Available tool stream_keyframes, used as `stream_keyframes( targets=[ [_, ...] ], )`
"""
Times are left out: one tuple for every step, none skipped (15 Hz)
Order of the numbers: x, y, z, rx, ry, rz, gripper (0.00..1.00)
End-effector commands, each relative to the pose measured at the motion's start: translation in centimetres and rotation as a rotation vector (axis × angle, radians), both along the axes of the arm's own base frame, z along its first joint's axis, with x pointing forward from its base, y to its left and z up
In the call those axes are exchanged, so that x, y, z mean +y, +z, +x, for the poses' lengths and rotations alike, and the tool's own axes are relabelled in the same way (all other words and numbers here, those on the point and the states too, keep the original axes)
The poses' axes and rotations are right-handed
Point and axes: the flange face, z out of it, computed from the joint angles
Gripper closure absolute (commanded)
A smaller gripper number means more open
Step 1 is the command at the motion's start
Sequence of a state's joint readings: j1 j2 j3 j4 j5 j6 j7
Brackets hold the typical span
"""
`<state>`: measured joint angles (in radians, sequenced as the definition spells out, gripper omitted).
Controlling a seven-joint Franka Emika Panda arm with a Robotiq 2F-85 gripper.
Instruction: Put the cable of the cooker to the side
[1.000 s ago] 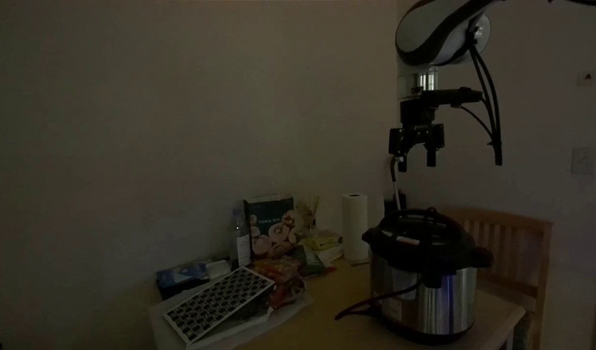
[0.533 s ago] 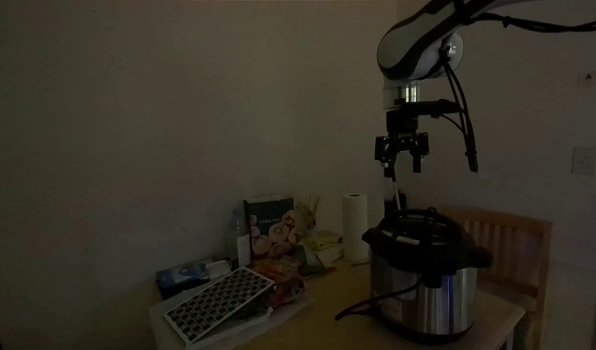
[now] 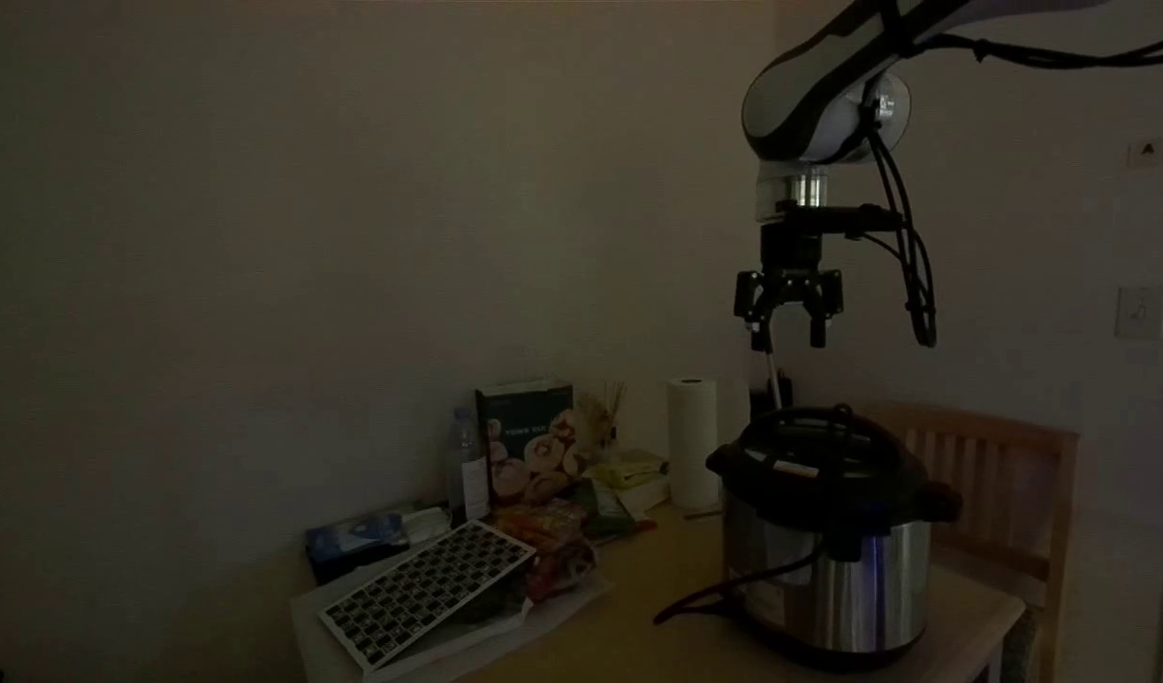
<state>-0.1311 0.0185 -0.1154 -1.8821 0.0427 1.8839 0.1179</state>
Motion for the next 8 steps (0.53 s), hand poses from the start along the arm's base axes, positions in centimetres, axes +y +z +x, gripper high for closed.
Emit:
stream_keyframes(
  targets=[
    [-2.5,-3.1,-0.8,0.021,-0.107,0.129,0.00],
    [-3.0,-4.1,-1.1,0.031,-0.136,0.157,0.00],
    [-3.5,-5.2,-1.6,0.051,-0.175,0.184,0.00],
    [-4.0,-6.0,-2.1,0.061,-0.207,0.209,0.00],
    [-4.3,-6.6,-2.7,0.085,-0.234,0.226,0.00],
    [-4.6,-7.2,-3.0,0.099,-0.248,0.230,0.00],
    [-4.4,-6.5,-2.1,0.081,-0.194,0.195,0.00],
    [-4.7,-7.1,-2.5,0.092,-0.206,0.201,0.00]
  ],
)
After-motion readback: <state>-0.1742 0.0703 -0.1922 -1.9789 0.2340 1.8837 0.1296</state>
